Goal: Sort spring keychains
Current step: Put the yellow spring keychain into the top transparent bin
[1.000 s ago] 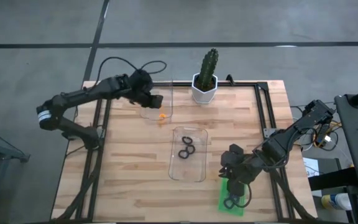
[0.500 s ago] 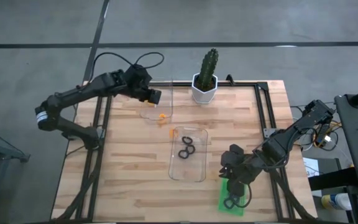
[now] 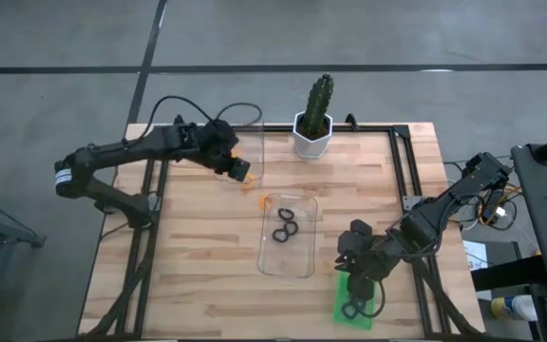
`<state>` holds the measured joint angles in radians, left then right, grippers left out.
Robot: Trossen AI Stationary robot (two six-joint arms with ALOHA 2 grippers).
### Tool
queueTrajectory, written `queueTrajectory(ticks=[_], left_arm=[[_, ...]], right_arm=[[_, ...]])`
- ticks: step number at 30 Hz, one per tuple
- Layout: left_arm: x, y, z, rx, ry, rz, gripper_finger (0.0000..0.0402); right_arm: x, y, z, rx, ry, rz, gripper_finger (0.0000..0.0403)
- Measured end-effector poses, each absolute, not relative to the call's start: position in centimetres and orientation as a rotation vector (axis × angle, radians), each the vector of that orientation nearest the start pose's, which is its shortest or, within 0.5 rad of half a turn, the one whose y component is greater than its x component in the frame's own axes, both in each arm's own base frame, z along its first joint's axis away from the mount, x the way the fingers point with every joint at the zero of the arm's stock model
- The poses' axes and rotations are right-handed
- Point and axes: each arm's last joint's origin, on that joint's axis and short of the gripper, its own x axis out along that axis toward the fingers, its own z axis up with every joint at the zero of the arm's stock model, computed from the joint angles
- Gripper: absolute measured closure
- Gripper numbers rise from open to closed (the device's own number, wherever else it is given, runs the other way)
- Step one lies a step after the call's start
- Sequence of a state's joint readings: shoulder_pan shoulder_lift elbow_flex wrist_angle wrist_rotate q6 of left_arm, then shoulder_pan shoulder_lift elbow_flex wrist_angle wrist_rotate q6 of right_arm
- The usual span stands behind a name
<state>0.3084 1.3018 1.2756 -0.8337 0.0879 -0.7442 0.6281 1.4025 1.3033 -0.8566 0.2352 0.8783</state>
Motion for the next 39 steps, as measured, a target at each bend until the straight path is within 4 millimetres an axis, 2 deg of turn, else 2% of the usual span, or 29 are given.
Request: queueTrajectory(ticks=[7, 12, 16, 21, 28, 33, 39], left_arm=[[24.8, 4.5, 31.4, -0.683, 0.93, 0.386, 0.0306], [24.4, 4.0, 28.7, -0.704, 1.014, 0.411, 0.0306], [24.3, 3.8, 26.5, -0.582, 1.066, 0.317, 0.0306], [24.7, 3.4, 24.7, -0.336, 1.03, 0.105, 0.0306], [25.0, 3.5, 23.0, -0.039, 0.957, -0.055, 0.0306], [25.5, 3.6, 22.1, -0.023, 0.852, -0.044, 0.0306], [25.3, 3.6, 21.3, 0.065, 0.854, -0.069, 0.0306]], right_arm=[[23.1, 16.0, 32.1, 0.423, 0.943, -0.053, 0.0336], [23.1, 15.9, 32.1, 0.389, 0.941, -0.037, 0.0337], [23.2, 15.9, 32.1, 0.401, 0.927, -0.065, 0.0339], [23.5, 16.1, 31.6, 0.489, 0.937, -0.123, 0.0338], [24.4, 16.7, 30.5, 0.593, 0.951, -0.198, 0.034], [25.6, 17.6, 29.3, 0.598, 0.952, -0.202, 0.0337], [27.1, 18.6, 27.6, 0.631, 0.946, -0.214, 0.0342]])
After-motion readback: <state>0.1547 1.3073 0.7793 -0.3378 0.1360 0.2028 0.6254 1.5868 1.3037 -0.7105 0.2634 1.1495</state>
